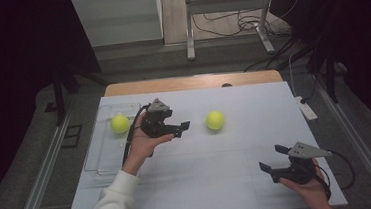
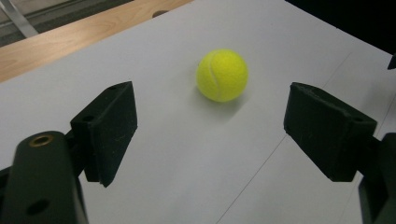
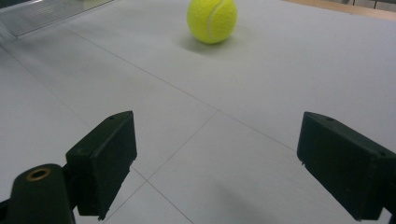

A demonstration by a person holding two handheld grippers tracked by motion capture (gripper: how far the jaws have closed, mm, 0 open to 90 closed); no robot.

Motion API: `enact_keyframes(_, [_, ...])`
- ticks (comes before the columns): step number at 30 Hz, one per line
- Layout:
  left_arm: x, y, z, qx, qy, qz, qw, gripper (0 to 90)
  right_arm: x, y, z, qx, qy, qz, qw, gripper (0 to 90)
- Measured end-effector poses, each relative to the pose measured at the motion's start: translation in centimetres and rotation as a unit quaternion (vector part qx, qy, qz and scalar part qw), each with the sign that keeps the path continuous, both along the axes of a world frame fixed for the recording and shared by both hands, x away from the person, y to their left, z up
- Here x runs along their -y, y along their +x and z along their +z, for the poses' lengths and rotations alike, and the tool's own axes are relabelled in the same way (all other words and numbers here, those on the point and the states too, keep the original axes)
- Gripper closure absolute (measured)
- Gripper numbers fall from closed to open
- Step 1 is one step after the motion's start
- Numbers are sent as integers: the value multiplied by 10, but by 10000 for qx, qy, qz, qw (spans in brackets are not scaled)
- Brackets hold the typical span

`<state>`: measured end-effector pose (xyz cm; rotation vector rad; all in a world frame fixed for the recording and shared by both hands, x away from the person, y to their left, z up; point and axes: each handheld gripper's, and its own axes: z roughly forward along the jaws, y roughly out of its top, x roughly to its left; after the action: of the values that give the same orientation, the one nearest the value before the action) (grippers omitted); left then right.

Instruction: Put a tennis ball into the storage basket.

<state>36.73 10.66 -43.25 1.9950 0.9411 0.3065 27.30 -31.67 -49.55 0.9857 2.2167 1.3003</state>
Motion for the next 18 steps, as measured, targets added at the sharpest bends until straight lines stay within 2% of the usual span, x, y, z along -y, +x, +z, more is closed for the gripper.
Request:
enact_keyframes(6, [0, 4, -2, -79, -61, 25, 9999, 184, -1, 0, 0, -5, -12, 4, 10000, 126])
enact_keyframes(18, [9, 13, -4, -151, -44, -17, 9999, 185, -1, 1, -1, -17, 4, 10, 10000, 126])
